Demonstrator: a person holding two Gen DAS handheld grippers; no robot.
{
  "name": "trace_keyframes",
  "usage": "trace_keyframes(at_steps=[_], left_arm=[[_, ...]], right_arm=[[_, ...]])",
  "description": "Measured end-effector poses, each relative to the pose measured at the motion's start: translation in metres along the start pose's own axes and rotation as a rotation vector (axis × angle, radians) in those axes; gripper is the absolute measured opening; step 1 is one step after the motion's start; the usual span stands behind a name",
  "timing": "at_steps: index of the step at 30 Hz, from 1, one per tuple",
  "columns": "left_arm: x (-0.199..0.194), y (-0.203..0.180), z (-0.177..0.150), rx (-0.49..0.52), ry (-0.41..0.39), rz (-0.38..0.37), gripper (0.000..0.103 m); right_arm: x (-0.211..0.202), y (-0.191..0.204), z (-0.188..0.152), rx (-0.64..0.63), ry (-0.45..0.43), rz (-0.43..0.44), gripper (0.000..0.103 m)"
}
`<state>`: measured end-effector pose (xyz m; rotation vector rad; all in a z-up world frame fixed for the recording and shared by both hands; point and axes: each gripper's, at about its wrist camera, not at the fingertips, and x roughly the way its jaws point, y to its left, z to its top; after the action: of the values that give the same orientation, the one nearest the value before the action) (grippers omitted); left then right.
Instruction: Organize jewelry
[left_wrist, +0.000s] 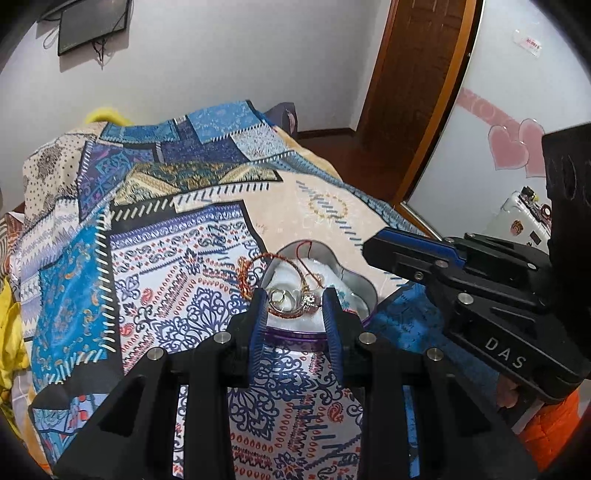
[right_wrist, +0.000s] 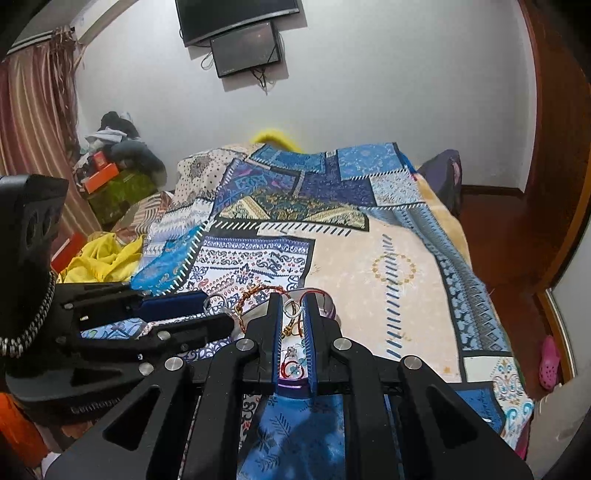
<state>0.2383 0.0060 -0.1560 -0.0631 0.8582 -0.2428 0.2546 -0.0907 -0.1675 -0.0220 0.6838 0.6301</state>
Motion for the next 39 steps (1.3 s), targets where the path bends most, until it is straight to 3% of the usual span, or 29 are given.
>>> trace_keyframes(at_steps=[11, 21, 24, 32, 39], left_arm=[[0.014, 0.007, -0.001, -0.014, 0.020, -0.016, 0.027], [0.001, 0.013, -0.003, -0.014, 0.002, 0.026, 0.027], [-0.006, 0.013, -0.003, -0.015, -0.005, 0.032, 0.027], [-0.044, 0.007, 0.004, -0.014, -0.088, 0.046, 0.030], [-0.108, -0.006, 0.016, -0.015, -0.245, 0.050, 0.039]], right_arm=[[0.026, -0.009, -0.006, 0.025, 0.081, 0.021, 0.010], [0.035, -0.014, -0.009, 0.060, 0.141, 0.054, 0.010], [0.033, -0.014, -0.009, 0.069, 0.151, 0.059, 0.018], [0.003, -0.008, 0.005, 0.056, 0.085, 0.028, 0.020], [-0.059, 0.005, 0.025, 0.033, -0.078, -0.010, 0.020]])
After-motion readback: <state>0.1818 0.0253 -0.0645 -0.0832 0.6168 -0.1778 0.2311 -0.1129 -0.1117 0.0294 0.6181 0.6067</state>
